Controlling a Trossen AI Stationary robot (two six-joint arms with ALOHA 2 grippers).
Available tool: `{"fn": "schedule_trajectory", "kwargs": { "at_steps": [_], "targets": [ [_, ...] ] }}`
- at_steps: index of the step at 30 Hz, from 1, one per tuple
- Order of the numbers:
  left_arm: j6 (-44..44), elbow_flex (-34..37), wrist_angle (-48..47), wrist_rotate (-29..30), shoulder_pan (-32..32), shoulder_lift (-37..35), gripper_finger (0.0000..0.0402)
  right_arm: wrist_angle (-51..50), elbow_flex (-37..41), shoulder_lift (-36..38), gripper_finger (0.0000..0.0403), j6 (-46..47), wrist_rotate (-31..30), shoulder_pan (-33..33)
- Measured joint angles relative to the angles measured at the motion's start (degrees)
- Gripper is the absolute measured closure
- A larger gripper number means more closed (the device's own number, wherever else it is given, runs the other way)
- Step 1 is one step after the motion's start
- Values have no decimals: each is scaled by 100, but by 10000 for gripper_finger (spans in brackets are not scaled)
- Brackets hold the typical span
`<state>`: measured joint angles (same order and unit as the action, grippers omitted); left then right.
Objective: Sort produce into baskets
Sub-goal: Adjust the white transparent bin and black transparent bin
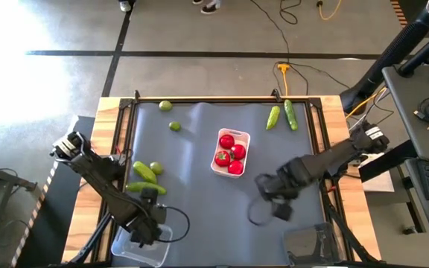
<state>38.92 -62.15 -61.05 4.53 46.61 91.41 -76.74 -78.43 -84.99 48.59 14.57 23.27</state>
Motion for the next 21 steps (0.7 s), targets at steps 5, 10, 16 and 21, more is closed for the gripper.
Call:
{"fn": "schedule_trajectory", "kwargs": {
  "at_steps": [5,10,16,21],
  "targets": [
    [58,0,-11,677,-16,-83,107,-388,9,-13,39,396,550,903],
    [-109,0,15,1208,-183,-68,107,-212,63,-147,39,31,539,1946],
    [-340,0,11,1602,-452,-67,107,412,522,-253,39,-3,-44,2714],
    [-165,47,-37,1805,-487,-67,107,774,1101,-417,39,52,-247,2843]
  ]
}}
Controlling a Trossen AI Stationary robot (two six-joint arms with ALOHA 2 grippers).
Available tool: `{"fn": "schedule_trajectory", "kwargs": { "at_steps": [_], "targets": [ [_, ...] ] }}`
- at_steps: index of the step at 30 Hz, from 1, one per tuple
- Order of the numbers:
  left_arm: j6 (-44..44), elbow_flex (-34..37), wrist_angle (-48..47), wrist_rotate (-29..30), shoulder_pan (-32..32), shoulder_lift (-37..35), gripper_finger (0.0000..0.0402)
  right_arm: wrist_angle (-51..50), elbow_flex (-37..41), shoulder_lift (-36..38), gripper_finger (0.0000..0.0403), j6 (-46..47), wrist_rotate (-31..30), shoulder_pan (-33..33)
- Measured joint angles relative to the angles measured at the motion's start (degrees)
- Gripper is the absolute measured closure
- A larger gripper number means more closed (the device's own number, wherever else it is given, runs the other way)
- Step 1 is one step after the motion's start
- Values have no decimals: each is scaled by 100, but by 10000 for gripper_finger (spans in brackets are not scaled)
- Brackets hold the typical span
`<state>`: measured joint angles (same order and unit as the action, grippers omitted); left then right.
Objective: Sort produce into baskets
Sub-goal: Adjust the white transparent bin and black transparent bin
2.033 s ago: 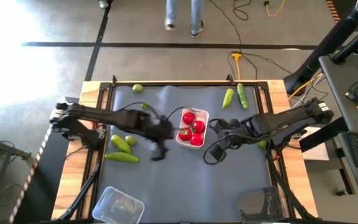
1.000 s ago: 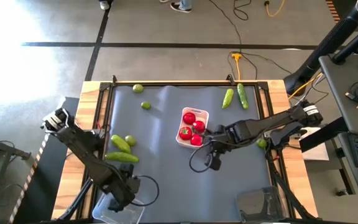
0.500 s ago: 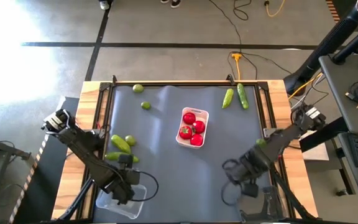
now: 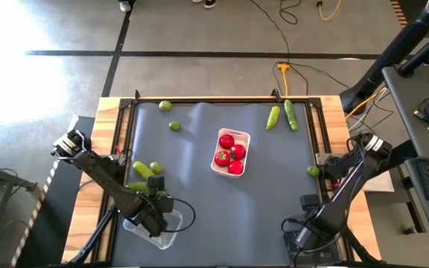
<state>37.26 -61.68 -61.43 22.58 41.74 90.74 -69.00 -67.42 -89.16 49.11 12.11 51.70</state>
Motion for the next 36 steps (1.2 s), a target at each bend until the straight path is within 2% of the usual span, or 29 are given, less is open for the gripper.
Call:
{"fn": "schedule_trajectory", "kwargs": {
  "at_steps": [8,16,22,28,31,34,36],
  "targets": [
    [863,42,-488,-62,-24,0,107,15,590,-9,39,115,-160,-277],
    [1002,42,-512,-107,-39,-46,107,-222,606,142,39,-437,-1013,-622],
    [1092,-93,-590,-150,-39,-118,107,-286,650,213,39,-539,-1087,-932],
    [1476,-148,-736,-152,-39,-699,107,-228,605,221,39,-468,-923,-1091],
    [1714,-146,-776,-61,-39,-1065,107,365,526,238,39,-676,-786,-1085],
    [2053,-146,-883,290,-111,-1392,107,715,549,226,39,-729,-1080,-1122],
    [2138,-133,-868,250,-222,-1617,107,700,559,218,39,-574,-1289,-1235]
  ]
}}
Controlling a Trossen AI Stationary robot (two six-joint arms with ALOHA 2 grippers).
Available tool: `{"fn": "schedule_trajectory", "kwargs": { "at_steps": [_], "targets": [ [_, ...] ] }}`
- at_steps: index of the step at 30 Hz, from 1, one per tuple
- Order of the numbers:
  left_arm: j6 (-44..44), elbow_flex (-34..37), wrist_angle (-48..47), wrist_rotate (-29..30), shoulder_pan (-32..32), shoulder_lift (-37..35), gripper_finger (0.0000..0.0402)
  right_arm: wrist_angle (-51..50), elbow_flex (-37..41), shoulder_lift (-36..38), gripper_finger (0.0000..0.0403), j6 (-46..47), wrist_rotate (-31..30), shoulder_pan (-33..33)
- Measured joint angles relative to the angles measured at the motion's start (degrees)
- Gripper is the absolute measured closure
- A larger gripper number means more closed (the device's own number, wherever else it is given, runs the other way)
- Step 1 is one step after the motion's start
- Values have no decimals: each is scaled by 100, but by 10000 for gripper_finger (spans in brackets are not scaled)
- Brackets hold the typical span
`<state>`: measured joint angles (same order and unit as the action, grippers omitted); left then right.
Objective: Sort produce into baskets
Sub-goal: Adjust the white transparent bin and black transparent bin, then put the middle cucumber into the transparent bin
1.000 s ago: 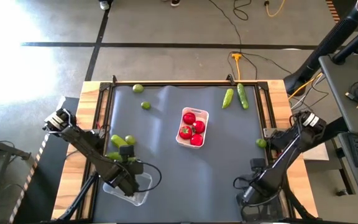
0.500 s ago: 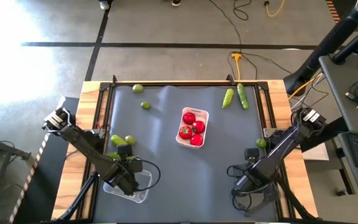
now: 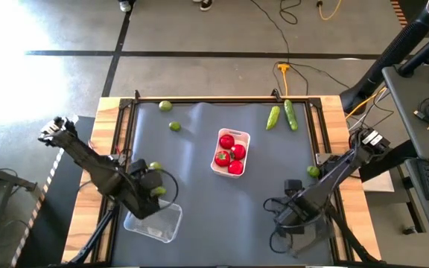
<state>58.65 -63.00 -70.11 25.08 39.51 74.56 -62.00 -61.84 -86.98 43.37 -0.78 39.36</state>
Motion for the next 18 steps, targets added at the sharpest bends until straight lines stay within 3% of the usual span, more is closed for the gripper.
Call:
{"fn": "schedule_trajectory", "kwargs": {
  "at_steps": [8,18],
  "targets": [
    [-420,266,4,-632,-1011,-551,118,-222,1,62,39,13,-89,-173],
    [-2287,706,-152,-2107,-3178,-425,119,-849,-775,555,39,358,-243,-190]
  ]
}}
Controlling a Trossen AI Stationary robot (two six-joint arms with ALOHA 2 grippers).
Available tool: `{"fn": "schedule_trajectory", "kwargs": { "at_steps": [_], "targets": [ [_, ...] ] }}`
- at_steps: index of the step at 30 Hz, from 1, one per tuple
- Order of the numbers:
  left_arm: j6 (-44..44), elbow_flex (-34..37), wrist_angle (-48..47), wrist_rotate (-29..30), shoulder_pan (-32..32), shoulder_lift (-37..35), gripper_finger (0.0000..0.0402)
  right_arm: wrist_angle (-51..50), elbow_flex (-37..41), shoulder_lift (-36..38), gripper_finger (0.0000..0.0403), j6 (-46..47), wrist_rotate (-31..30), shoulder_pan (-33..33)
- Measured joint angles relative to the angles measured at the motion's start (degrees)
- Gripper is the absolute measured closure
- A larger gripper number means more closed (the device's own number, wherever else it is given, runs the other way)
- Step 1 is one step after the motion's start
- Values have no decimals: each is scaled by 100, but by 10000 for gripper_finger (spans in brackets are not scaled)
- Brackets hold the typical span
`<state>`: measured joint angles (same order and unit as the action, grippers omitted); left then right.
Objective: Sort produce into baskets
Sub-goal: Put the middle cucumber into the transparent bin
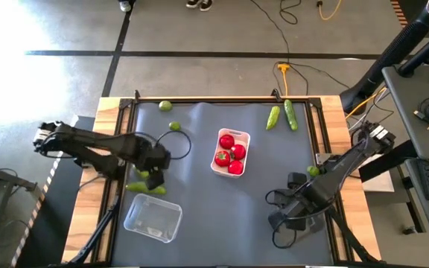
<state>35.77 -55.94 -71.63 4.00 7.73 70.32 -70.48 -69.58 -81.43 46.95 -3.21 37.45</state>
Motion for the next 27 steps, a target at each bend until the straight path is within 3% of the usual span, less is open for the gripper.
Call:
{"fn": "schedule_trajectory", "kwargs": {
  "at_steps": [4,12,20,27],
  "targets": [
    [-1345,14,-369,-46,-454,317,119,-314,-447,235,39,413,-677,0],
    [-4021,378,-707,215,-461,683,119,-332,-929,536,39,1455,-1938,0],
    [-4429,948,-583,135,-436,709,96,-314,-873,411,39,1543,-2244,0],
    [-4927,925,-33,123,-425,683,75,-286,-802,260,39,1593,-2237,0]
  ]
}}
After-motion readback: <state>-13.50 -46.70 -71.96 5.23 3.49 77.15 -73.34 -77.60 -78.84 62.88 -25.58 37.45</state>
